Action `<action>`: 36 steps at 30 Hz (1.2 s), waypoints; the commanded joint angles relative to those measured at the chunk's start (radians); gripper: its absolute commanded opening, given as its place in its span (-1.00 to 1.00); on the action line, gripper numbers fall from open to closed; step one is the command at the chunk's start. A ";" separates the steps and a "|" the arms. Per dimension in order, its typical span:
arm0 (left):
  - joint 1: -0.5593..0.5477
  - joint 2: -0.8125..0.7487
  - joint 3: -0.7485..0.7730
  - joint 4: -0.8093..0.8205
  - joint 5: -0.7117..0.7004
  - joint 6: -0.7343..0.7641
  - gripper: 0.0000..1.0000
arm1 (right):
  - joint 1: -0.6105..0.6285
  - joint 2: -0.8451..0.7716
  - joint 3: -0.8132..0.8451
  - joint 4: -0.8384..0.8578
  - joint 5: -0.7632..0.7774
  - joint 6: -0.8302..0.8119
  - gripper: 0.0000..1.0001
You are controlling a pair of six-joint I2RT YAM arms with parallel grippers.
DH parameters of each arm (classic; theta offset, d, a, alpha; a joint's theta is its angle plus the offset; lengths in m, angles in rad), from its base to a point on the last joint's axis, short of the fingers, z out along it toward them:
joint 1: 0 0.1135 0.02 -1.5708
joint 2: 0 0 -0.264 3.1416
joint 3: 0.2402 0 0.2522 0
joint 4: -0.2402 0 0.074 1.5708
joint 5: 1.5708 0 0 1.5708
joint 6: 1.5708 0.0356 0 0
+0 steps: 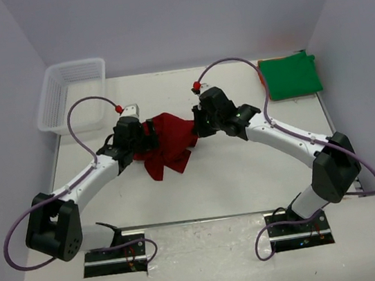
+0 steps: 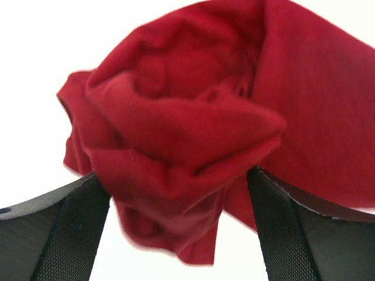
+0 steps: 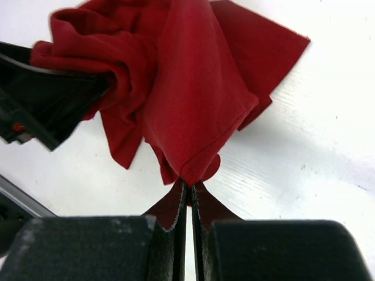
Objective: Fold and stack the t-shirts
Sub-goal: Flatten out the tshirt
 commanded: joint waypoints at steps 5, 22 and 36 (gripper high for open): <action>-0.033 -0.187 -0.094 -0.043 -0.058 -0.032 0.76 | -0.006 -0.011 -0.036 -0.027 0.031 -0.025 -1.00; -0.213 -0.207 -0.079 -0.113 -0.039 -0.145 -0.17 | -0.047 -0.097 0.027 -0.100 0.065 -0.054 -1.00; -0.455 0.091 -0.074 -0.233 -0.294 -0.415 0.01 | -0.061 -0.123 -0.047 -0.062 0.023 -0.046 -1.00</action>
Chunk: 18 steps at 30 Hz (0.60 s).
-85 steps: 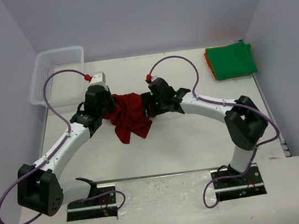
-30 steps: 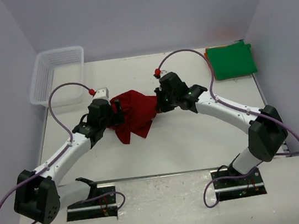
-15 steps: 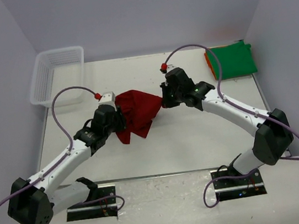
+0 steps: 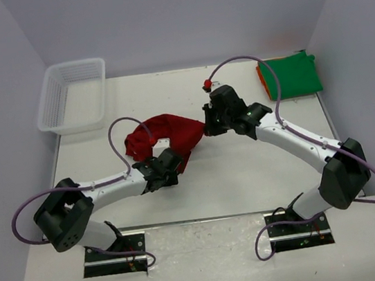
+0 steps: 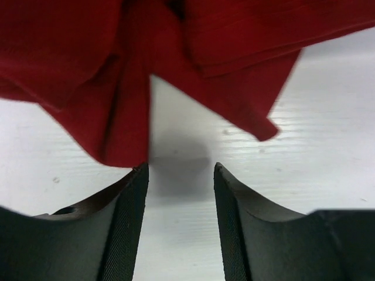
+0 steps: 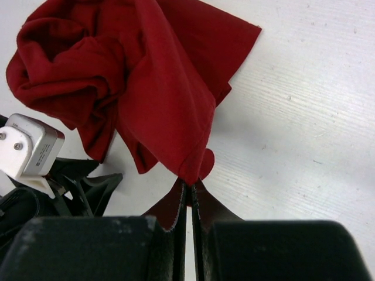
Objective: Fold and stack the t-shirts
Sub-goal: Flatten out the tshirt
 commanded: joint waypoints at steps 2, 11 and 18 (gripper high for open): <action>-0.012 0.020 0.037 -0.078 -0.160 -0.088 0.01 | -0.013 -0.052 -0.019 0.017 -0.014 -0.014 -1.00; -0.013 0.089 0.051 -0.106 -0.230 -0.124 0.00 | -0.022 -0.070 -0.053 0.034 -0.053 -0.014 -1.00; -0.013 0.170 0.084 -0.094 -0.237 -0.121 -0.13 | -0.033 -0.104 -0.071 0.037 -0.057 -0.017 -1.00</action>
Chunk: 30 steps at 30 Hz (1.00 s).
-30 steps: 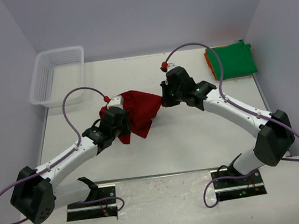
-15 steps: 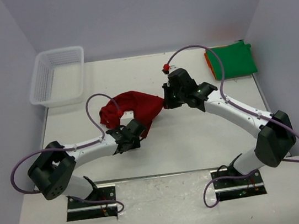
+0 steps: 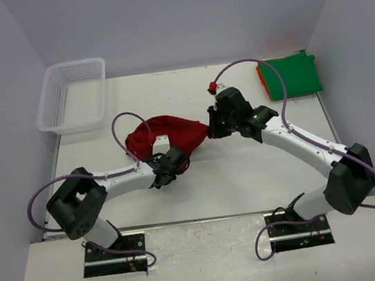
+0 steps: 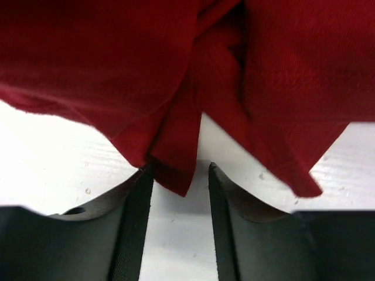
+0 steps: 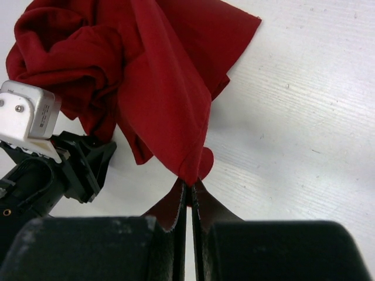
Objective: Fold and stack the t-shirts
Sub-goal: Flatten out the tshirt
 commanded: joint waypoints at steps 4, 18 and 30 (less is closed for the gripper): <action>-0.004 0.047 0.001 -0.003 -0.031 -0.030 -0.49 | -0.017 -0.074 -0.019 0.030 -0.014 -0.019 -1.00; -0.083 -0.184 0.134 -0.253 -0.226 -0.079 -1.00 | -0.032 -0.066 0.073 -0.053 0.098 -0.069 -1.00; -0.291 -0.436 0.660 -0.485 -0.600 0.074 -1.00 | -0.037 -0.081 0.422 -0.217 0.256 -0.195 -1.00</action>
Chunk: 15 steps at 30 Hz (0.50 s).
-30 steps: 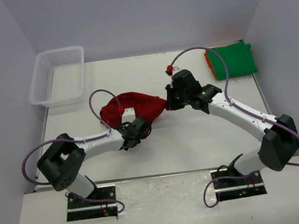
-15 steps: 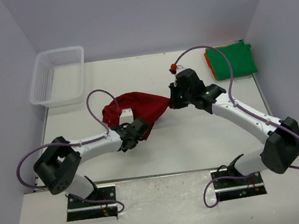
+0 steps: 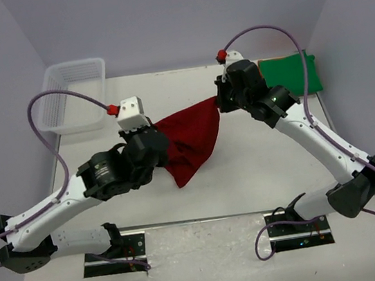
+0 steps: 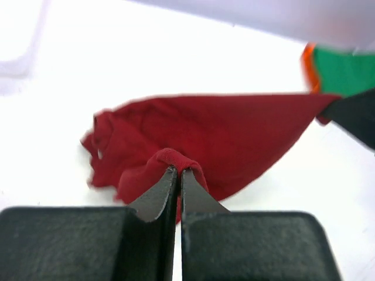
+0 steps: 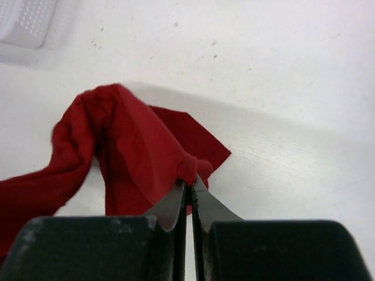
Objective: Fold and stack the t-shirts
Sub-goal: Flatten out the tshirt
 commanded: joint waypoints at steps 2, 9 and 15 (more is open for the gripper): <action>-0.012 -0.049 0.176 -0.076 -0.219 0.166 -1.00 | -0.013 -0.042 0.206 -0.109 0.160 -0.100 -1.00; -0.012 -0.176 0.300 0.094 -0.332 0.477 -1.00 | -0.042 -0.044 0.526 -0.241 0.303 -0.178 -1.00; -0.012 -0.256 0.351 0.324 -0.367 0.775 -1.00 | -0.058 -0.059 0.700 -0.279 0.352 -0.266 -1.00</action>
